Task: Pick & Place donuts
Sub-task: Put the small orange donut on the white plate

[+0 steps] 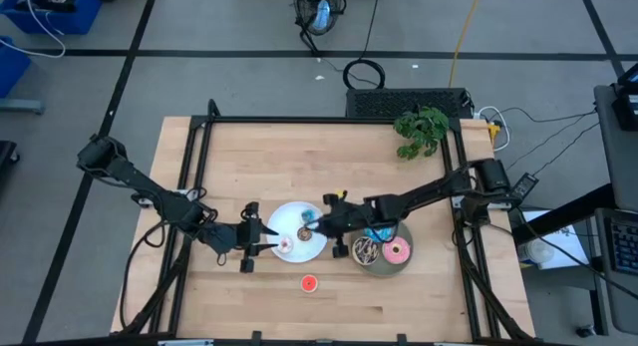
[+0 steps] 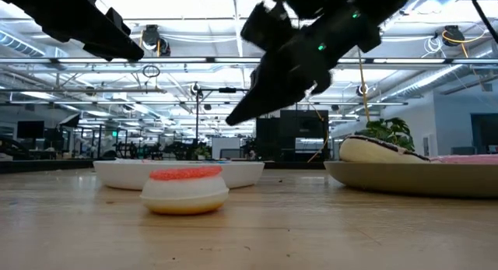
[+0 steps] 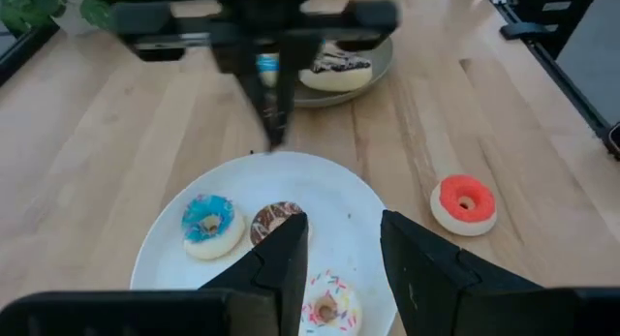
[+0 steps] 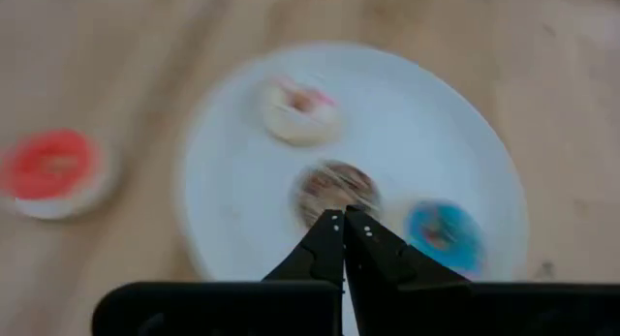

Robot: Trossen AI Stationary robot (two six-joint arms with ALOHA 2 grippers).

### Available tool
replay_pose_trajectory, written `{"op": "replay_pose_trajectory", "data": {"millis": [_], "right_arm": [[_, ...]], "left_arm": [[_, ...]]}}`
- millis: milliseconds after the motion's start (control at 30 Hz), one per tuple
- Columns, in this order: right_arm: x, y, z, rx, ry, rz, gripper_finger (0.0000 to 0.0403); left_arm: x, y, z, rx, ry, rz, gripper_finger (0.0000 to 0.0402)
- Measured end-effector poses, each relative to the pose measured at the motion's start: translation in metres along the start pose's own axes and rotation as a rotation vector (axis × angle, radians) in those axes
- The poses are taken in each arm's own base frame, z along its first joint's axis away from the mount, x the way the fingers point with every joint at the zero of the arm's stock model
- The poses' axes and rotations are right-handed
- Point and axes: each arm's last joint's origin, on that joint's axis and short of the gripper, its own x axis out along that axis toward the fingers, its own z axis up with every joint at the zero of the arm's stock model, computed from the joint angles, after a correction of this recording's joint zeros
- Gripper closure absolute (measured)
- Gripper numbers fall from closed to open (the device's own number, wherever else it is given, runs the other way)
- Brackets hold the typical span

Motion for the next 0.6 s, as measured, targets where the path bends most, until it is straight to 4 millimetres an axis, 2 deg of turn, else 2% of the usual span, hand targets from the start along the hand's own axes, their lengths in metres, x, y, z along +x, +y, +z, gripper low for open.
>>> {"op": "replay_pose_trajectory", "data": {"millis": [133, 300, 400, 500, 600], "right_arm": [[-0.019, 0.014, 0.005, -0.054, -0.138, 0.048, 0.0403], [-0.066, 0.021, 0.001, -0.154, -0.398, 0.026, 0.0403], [-0.096, 0.019, -0.011, -0.157, -0.513, -0.028, 0.0403], [-0.125, 0.017, -0.022, -0.069, -0.580, -0.051, 0.0403], [-0.145, 0.017, -0.038, -0.035, -0.606, -0.080, 0.0403]], "left_arm": [[0.000, 0.000, 0.001, -0.011, -0.017, 0.016, 0.0268], [-0.005, -0.005, 0.008, 0.049, -0.095, 0.015, 0.0268], [-0.021, -0.008, 0.020, 0.060, -0.189, -0.002, 0.0268], [-0.041, -0.005, 0.028, 0.044, -0.264, 0.025, 0.0268], [-0.060, 0.000, 0.035, 0.010, -0.324, 0.024, 0.0268]]}}
